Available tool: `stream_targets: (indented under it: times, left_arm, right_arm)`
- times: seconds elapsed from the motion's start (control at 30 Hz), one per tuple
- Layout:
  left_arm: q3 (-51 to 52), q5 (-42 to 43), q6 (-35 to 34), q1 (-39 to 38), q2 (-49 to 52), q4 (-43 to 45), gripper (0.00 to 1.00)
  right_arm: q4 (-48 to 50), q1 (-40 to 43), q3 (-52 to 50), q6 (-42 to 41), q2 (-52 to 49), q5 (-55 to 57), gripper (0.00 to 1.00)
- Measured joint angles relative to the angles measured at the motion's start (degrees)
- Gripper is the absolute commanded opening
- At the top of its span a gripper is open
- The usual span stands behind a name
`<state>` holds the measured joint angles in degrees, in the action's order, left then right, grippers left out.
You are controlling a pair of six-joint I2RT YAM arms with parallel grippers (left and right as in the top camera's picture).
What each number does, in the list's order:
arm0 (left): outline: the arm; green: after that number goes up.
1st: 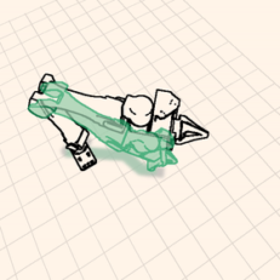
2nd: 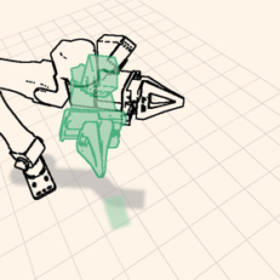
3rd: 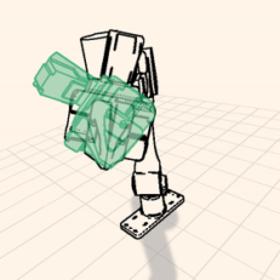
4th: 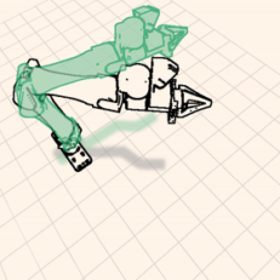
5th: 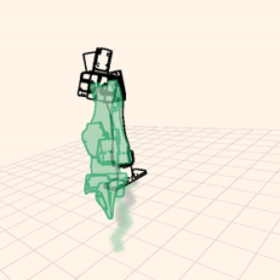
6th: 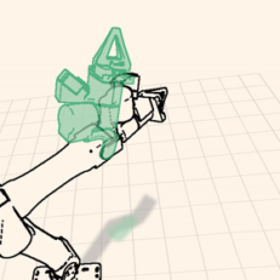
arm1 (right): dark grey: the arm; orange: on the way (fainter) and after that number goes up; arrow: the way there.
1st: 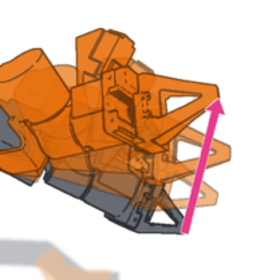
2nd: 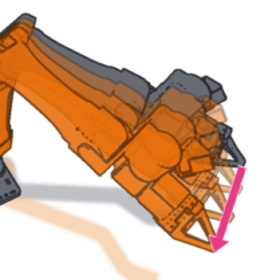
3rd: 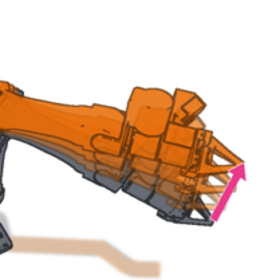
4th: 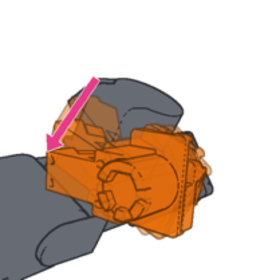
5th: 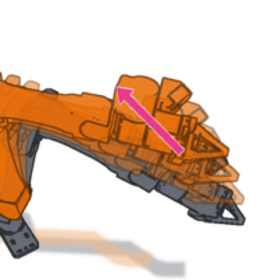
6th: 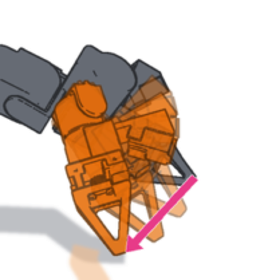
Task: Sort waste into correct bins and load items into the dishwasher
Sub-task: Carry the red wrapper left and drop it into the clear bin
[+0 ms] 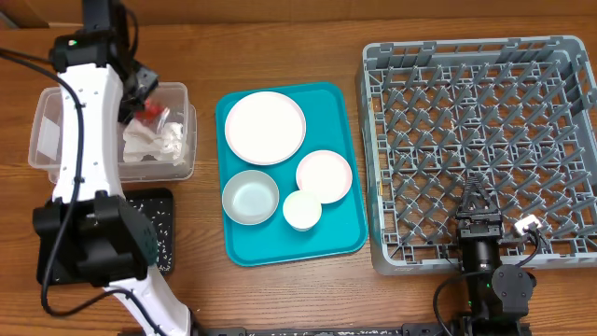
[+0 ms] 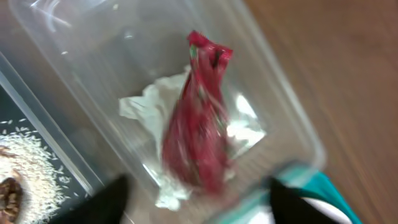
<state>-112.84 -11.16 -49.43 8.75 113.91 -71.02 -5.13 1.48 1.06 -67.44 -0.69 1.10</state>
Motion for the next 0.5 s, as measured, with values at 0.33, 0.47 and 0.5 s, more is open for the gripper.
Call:
stream_targets:
  times: [0.33,0.47,0.5]
  left_arm:
    - [0.79,6.08,0.31,2.25,4.31,-3.19,0.99]
    - [0.85,7.21,0.55,2.23,1.42,-4.52,0.99]
    - [0.85,7.30,0.59,2.23,-0.17,-5.18,1.00]
  right_arm:
    - [0.00,0.00,0.00,0.00,0.00,0.00,1.00]
    - [0.02,0.00,0.00,0.00,0.00,0.00,1.00]
    - [0.04,0.00,0.00,0.00,0.00,0.00,1.00]
